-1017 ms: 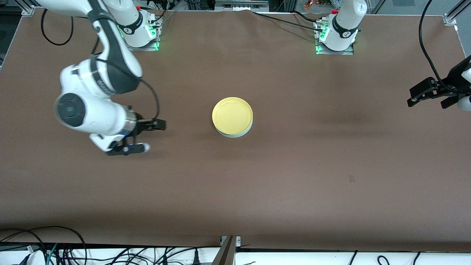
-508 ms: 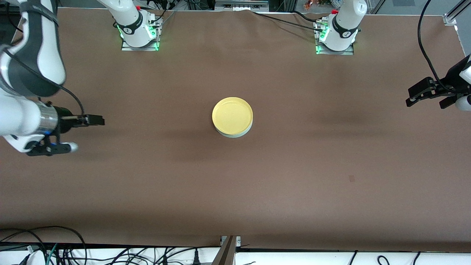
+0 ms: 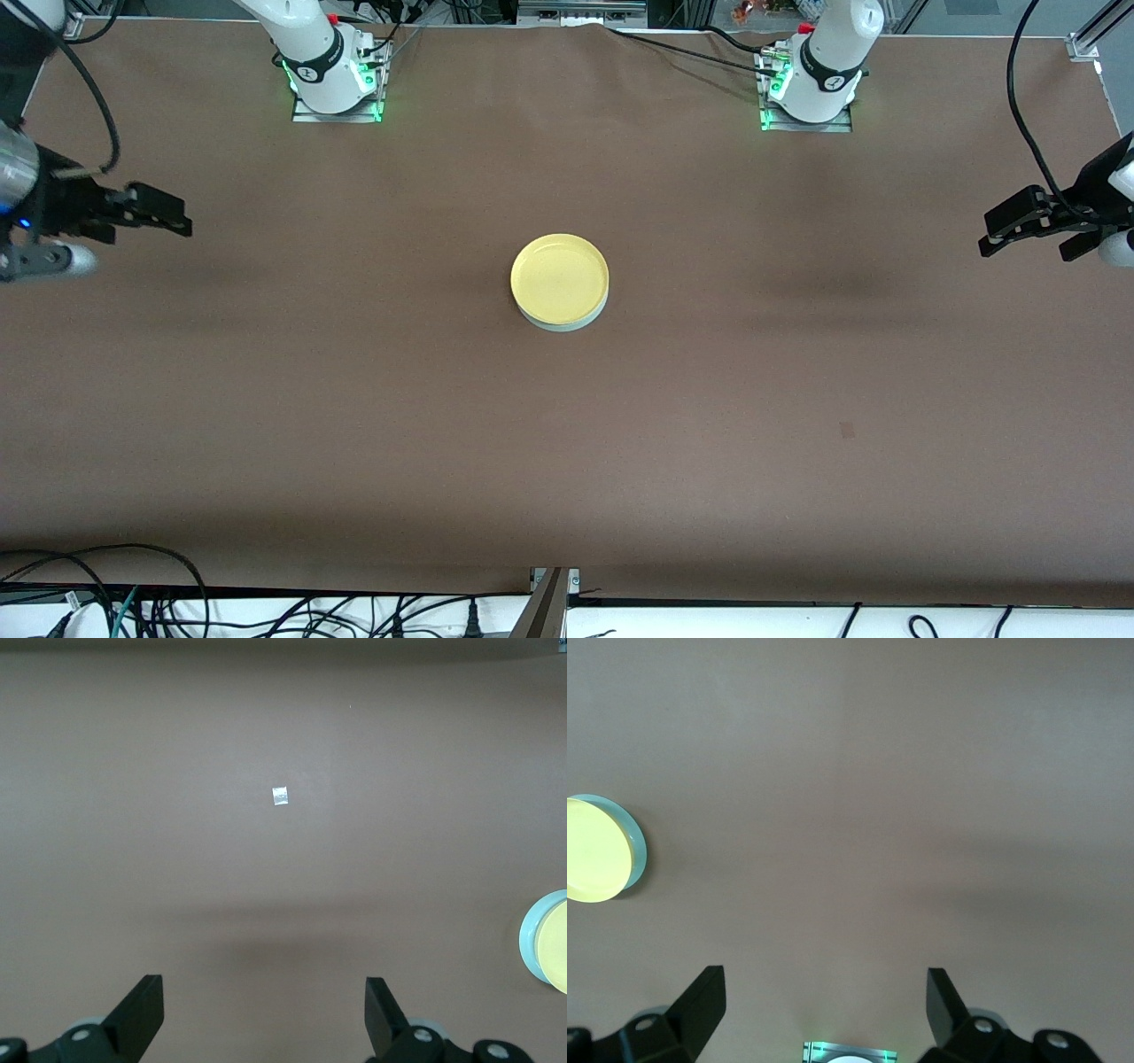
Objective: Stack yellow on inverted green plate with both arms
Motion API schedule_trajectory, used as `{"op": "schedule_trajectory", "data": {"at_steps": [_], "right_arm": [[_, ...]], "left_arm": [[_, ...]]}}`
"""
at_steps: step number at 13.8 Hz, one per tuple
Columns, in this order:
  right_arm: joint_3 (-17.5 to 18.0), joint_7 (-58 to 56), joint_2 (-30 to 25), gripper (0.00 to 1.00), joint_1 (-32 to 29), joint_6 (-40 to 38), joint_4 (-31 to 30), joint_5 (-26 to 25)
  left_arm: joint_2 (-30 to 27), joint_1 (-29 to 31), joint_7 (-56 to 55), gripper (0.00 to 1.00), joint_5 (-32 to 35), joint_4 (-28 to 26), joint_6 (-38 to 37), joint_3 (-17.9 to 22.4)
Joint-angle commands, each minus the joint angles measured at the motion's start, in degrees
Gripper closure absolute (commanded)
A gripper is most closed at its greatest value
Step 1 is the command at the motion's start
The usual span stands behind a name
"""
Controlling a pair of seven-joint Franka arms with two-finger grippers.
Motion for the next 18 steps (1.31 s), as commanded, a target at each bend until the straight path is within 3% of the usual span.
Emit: {"op": "schedule_trajectory", "data": {"at_steps": [1, 4, 12, 18], "right_arm": [[0.5, -0.5, -5.3, 0.00, -3.2, -0.6, -3.8, -0.8], [0.4, -0.4, -4.0, 0.00, -3.1, -4.3, -3.0, -0.7], [0.5, -0.2, -3.1, 0.00, -2.7, -4.4, -2.2, -0.9], [0.7, -0.3, -3.1, 0.00, -1.5, -4.4, -2.2, -4.3]], "left_arm": [[-0.2, 0.3, 0.5, 0.00, 0.6, 0.6, -0.8, -0.1], [-0.2, 0.3, 0.6, 0.00, 0.7, 0.6, -0.7, 0.0], [-0.2, 0.3, 0.5, 0.00, 0.7, 0.6, -0.7, 0.0], [-0.2, 0.3, 0.5, 0.00, 0.6, 0.6, -0.7, 0.0]]}}
